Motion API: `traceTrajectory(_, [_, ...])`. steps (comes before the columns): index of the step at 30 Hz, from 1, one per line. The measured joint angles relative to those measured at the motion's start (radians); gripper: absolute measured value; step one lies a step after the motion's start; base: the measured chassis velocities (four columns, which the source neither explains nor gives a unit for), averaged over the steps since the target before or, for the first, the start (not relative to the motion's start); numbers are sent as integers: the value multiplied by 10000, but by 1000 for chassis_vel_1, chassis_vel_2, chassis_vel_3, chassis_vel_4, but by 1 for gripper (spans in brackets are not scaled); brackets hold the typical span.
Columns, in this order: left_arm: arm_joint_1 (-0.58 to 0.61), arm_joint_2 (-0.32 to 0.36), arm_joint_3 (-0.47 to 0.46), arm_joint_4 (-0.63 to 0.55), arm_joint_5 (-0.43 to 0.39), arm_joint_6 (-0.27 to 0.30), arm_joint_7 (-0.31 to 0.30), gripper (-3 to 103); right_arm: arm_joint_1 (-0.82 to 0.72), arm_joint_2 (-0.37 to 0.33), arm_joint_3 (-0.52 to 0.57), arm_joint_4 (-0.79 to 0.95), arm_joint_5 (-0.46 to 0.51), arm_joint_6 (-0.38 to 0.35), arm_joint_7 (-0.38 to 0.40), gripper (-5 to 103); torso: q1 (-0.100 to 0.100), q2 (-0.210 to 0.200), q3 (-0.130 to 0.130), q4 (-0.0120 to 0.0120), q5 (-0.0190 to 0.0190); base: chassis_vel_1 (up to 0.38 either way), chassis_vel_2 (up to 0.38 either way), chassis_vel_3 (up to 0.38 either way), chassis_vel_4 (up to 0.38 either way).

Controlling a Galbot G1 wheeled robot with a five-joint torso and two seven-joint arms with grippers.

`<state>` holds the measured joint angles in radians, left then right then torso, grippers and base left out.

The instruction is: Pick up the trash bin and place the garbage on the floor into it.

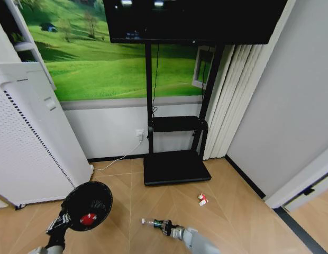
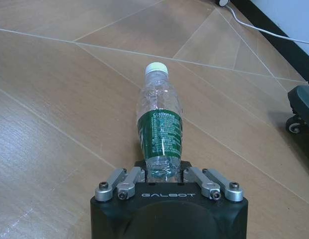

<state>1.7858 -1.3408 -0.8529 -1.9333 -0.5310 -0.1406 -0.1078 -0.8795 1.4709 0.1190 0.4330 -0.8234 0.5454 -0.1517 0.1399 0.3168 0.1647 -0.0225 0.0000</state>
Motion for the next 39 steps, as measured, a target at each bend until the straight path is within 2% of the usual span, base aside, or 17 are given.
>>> traceTrajectory(3, [7, -20, 0, 29, 24, -20, 13, 7, -57, -43, 53, 69, 54, 116, -24, 28, 1, 0, 1, 0, 0, 0, 0, 0, 0])
traceTrajectory(5, [-72, -21, 81, 205, 114, -57, 53, 7, -314, -265, 58, 650, 563, 349, -99, 28, 0, -1, 1, 0, 1, 0, 0, 0, 0])
traceTrajectory(15, [-516, 15, 510, 530, 320, -65, 33, 7, -1021, -871, 100, 2460, 2130, 496, -283, 28, 0, 0, 0, 0, 0, 0, 0, 0, 0])
traceTrajectory(19, [-846, 58, 810, 807, 436, -65, 18, 7, -1536, -1412, 389, 3664, 3520, 585, -533, 28, 1, 0, 0, 0, 0, 0, 0, 0, 0])
traceTrajectory(20, [-846, 58, 810, 807, 436, -65, 18, 7, -1536, -1412, 389, 3664, 3520, 585, -533, 28, 1, 0, 0, 0, 0, 0, 0, 0, 0])
traceTrajectory(22, [-1042, 120, 1003, 1016, 494, -65, 8, 7, -1743, -1703, 784, 4070, 4362, 893, -833, 28, 1, 0, 0, 0, 1, 0, 0, 0, 0])
traceTrajectory(24, [-1084, 136, 1050, 1064, 507, -66, 8, 7, -1790, -1774, 862, 4153, 4580, 966, -921, 28, 1, -1, 0, 0, 1, 0, 0, 0, 0])
traceTrajectory(26, [-1314, 233, 1313, 1314, 572, -70, 8, 7, -2118, -2154, 1230, 4685, 5698, 1151, -1257, 28, 0, 0, 0, 1, 4, 0, 0, 0, 0])
traceTrajectory(32, [-1636, 326, 1666, 1566, 643, -66, 6, 7, -2588, -2558, 1810, 5386, 6806, 1190, -1451, 28, 0, -1, 0, 0, 1, 0, 0, 0, 0])
traceTrajectory(34, [-1916, 416, 1892, 1751, 657, -12, -3, 7, -3050, -2823, 2281, 6043, 7404, 1139, -1538, 28, 0, -1, 0, 0, 3, 0, 0, 0, 0])
traceTrajectory(39, [-2324, 628, 2196, 2090, 650, 53, -20, 7, -3998, -3379, 2960, 7440, 8169, 792, -1550, 28, 0, 0, 0, -1, 1, 0, 0, 0, 0])
